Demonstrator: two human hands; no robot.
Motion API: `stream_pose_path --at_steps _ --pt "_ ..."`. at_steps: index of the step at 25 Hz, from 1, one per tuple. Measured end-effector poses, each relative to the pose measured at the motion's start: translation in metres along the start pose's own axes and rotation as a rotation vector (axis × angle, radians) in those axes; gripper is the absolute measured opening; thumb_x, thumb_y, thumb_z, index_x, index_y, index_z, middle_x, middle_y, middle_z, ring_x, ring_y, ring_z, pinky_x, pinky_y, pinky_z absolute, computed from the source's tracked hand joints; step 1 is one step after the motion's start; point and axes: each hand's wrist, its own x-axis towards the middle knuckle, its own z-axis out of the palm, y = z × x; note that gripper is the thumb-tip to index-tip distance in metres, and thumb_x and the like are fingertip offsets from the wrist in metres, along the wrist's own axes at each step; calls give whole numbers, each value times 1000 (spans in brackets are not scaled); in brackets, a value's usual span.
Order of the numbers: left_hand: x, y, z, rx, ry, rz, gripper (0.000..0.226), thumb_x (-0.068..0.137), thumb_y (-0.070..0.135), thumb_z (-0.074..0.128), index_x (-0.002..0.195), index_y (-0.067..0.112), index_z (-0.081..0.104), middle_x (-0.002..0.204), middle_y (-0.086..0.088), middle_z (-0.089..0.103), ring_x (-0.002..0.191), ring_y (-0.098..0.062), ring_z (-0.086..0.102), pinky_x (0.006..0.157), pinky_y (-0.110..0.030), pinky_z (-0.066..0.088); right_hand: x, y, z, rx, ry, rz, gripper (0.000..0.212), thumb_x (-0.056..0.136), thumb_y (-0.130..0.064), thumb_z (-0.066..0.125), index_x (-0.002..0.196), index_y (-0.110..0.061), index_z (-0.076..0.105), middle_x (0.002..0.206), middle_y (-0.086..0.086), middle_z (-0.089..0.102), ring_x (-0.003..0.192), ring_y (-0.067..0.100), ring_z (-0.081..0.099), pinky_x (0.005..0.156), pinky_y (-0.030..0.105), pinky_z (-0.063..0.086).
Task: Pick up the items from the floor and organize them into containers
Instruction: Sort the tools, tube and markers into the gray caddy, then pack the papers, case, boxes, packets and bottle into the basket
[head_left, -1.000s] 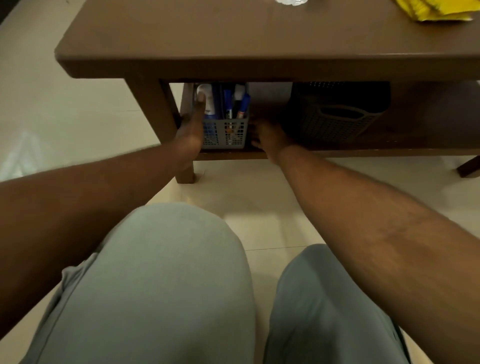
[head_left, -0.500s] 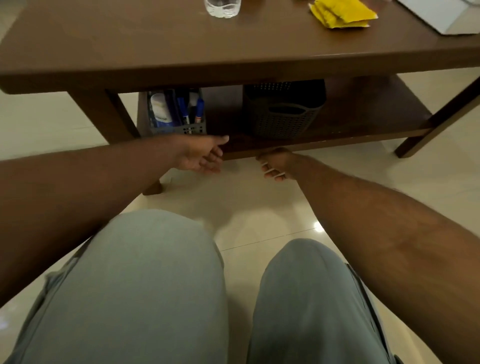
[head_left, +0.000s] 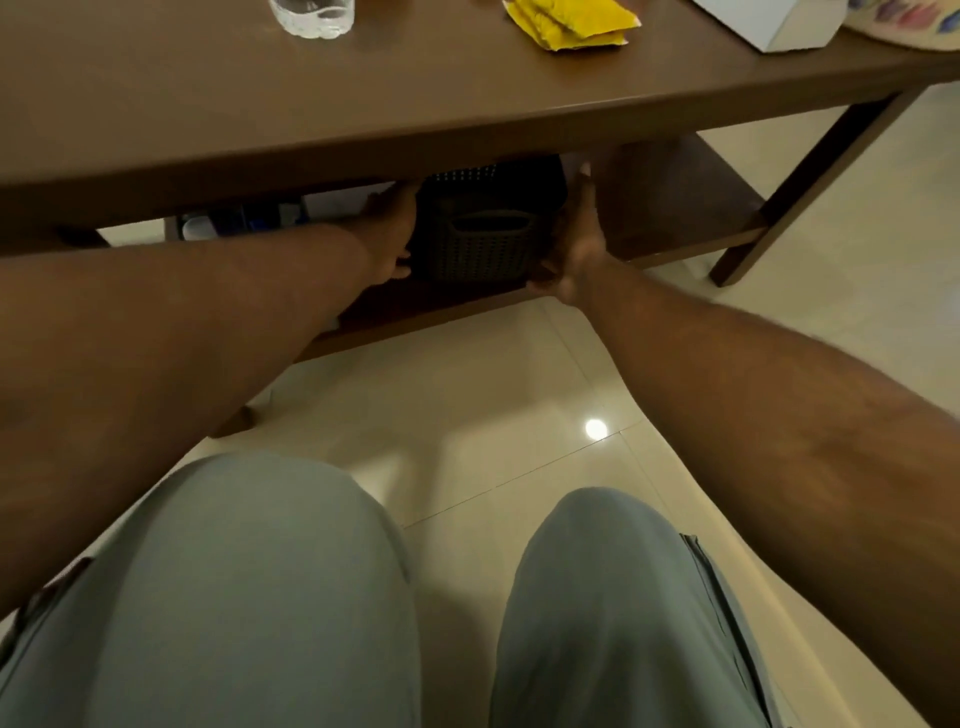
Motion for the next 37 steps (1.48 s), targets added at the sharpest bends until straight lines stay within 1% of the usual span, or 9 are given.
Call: stream_pose_path --at_steps 3,6,8,10,13,18,25,29,37 --pt "8 -3 5 72 -33 -36 47 99 54 46 137 26 45 126 1 47 116 -27 54 99 -41 51 -6 -1 17 -74 -26 18 83 81 -89 37 133 -30 63 121 7 73 105 29 71 80 43 61" --pt "15 -2 7 111 -52 -38 46 100 45 46 140 23 46 136 0 48 119 -29 55 86 -37 57 -6 1 22 -147 81 30 58 90 -70 53 132 -31 61 118 8 74 109 33 69 85 47 57" --pt "14 -3 9 78 -54 -44 41 103 38 43 141 23 47 140 -2 47 119 -25 53 92 -38 57 -16 -1 21 -145 125 22 45 96 -54 54 131 -27 59 113 8 73 104 31 68 81 45 55" --pt "0 -4 14 37 -25 -67 39 104 38 42 140 25 49 139 0 49 115 -19 51 87 -36 58 -35 -1 17 -122 148 50 40 97 -43 54 132 -22 56 111 9 68 101 31 64 89 50 53" --pt "-29 -12 23 19 -10 -114 36 106 35 38 139 25 50 132 0 54 110 -18 54 77 -34 55 -70 -2 4 -101 220 162 47 89 -31 56 135 -24 50 129 11 54 111 35 54 97 58 51" --pt "-93 -30 30 1 -19 -264 39 100 11 42 138 20 48 129 -9 58 105 -28 62 57 -34 56 -141 1 -22 -123 315 337 37 90 -10 47 126 -11 56 128 14 56 97 35 61 54 38 58" --pt "-244 14 32 53 -68 -345 35 102 7 37 132 21 48 103 -3 61 86 -21 59 85 -42 57 -279 -36 -43 -176 393 469 30 87 -6 47 115 -14 56 114 12 61 103 37 63 79 48 58" --pt "-328 73 -2 -23 -102 -393 38 99 15 53 135 22 45 105 -3 63 86 -22 63 65 -36 55 -351 -98 -26 -256 327 494 33 86 -4 48 115 -13 59 114 15 64 99 38 67 68 42 61" --pt "-399 120 -104 -52 3 -477 54 81 5 67 129 21 51 112 -10 66 99 -32 68 75 -43 62 -413 -173 67 -439 103 515 66 77 9 57 132 -27 50 113 13 70 99 31 72 77 48 64"
